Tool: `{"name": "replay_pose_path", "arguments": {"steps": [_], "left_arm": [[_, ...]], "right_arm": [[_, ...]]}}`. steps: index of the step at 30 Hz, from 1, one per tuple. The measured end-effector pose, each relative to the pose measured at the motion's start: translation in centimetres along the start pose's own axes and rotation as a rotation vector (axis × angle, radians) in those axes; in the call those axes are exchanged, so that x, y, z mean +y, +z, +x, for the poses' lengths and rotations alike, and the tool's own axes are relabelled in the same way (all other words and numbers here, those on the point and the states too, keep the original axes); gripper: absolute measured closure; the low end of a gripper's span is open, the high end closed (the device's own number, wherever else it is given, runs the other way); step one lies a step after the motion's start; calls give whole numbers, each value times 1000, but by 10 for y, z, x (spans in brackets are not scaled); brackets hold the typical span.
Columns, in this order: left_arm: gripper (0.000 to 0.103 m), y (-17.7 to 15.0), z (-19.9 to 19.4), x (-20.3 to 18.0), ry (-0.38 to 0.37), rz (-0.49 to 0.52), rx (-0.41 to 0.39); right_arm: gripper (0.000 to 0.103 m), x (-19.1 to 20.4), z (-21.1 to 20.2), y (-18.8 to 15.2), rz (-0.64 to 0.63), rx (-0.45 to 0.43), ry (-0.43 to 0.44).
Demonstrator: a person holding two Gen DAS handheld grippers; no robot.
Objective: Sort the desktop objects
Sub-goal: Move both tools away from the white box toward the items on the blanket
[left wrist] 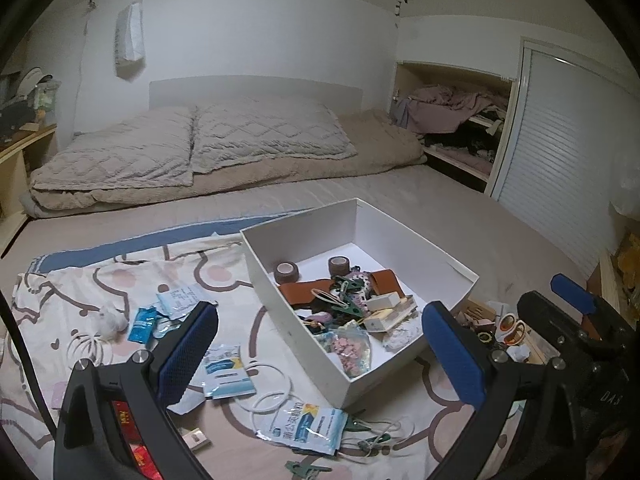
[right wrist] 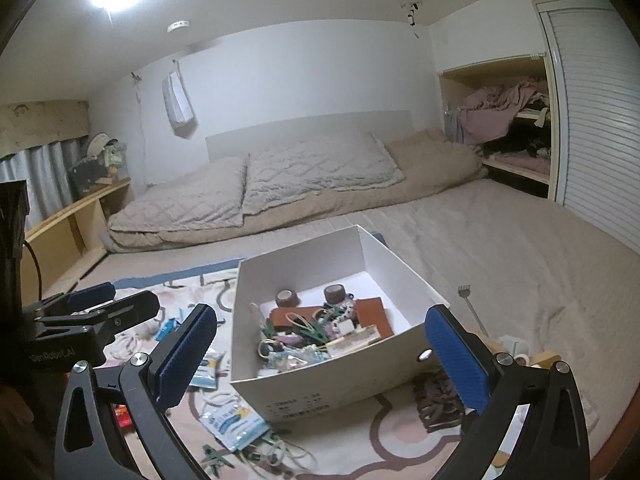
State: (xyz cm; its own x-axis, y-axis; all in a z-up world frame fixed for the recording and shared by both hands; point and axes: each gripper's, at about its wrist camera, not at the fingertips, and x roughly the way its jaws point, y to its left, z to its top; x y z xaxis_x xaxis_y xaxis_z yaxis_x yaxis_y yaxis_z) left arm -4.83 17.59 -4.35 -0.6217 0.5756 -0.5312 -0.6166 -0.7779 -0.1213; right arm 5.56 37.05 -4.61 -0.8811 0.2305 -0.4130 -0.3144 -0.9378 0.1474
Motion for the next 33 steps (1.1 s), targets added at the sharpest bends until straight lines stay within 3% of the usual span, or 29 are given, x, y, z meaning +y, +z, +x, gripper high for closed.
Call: {"name": "replay_pose_path", "arguments": {"steps": [16,33], "left_arm": [[1,-14,-63,53,102,29,-102],[1,-56,-96,114,200,-37,-122]], "right_arm": [[0,59,-15,-8,-71,-42,68],[0,109,-7,-45,-134,-5,163]]}}
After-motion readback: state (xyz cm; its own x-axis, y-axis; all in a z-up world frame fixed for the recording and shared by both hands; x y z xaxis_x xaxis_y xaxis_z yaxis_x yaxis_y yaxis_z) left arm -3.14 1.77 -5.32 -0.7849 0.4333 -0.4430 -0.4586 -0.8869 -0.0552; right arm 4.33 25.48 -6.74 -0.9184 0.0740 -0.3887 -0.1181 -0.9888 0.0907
